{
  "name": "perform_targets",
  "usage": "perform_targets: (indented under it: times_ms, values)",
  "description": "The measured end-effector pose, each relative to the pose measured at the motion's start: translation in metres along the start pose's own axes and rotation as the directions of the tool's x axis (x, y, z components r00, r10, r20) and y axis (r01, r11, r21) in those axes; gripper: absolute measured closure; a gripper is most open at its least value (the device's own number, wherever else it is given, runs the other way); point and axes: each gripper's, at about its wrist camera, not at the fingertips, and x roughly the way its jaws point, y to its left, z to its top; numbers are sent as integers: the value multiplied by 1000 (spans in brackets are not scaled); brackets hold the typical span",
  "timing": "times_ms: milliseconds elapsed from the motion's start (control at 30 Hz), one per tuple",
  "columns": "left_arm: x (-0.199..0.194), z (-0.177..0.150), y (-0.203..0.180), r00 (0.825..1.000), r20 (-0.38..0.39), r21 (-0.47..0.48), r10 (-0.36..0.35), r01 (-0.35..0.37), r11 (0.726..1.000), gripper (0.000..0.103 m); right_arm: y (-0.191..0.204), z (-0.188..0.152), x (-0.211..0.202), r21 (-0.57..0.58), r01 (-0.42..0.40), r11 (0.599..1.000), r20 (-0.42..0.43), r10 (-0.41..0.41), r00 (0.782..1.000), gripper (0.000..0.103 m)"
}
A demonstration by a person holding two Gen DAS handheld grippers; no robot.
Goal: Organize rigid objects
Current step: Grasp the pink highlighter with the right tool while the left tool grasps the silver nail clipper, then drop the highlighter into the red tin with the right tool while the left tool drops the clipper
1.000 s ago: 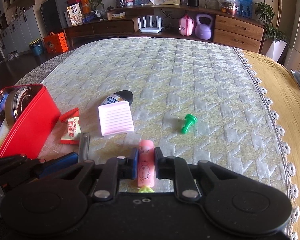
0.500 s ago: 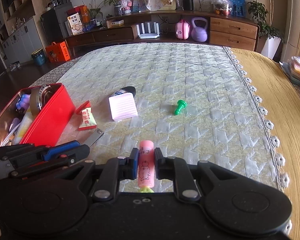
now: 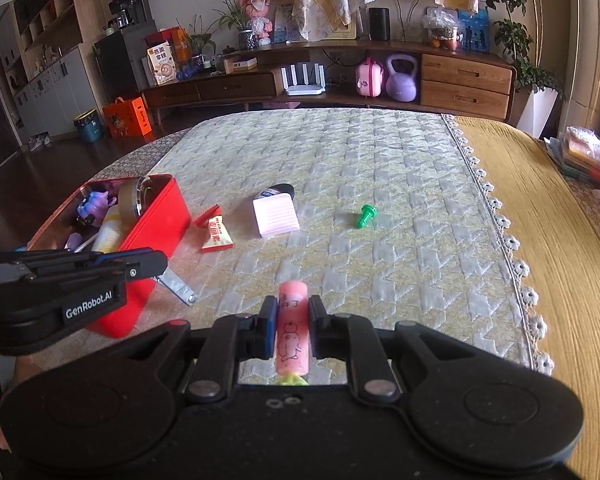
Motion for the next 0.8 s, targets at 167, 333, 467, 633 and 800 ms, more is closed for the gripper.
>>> perform_targets:
  times_ms: [167, 333, 467, 633, 800]
  values:
    - [-7, -8, 9, 999, -25, -20, -28, 28, 999, 99, 1, -8, -10, 11, -2, 1000, 6, 2, 1000, 88]
    - [-23, -17, 19, 998, -18, -53, -55, 54, 997, 99, 0, -18, -18, 23, -5, 1000, 2, 5, 1000, 88]
    - [-35, -11, 32, 998, -6, -104, -70, 69, 992, 99, 2, -18, -24, 25, -16, 1000, 9, 16, 1000, 88]
    - [-48, 1, 50, 998, 13, -147, -63, 64, 987, 99, 13, -10, -30, 8, -41, 999, 31, 41, 999, 88]
    - [-60, 13, 71, 998, 49, -166, -31, 39, 985, 99, 33, 4, -31, -23, -74, 997, 51, 75, 996, 88]
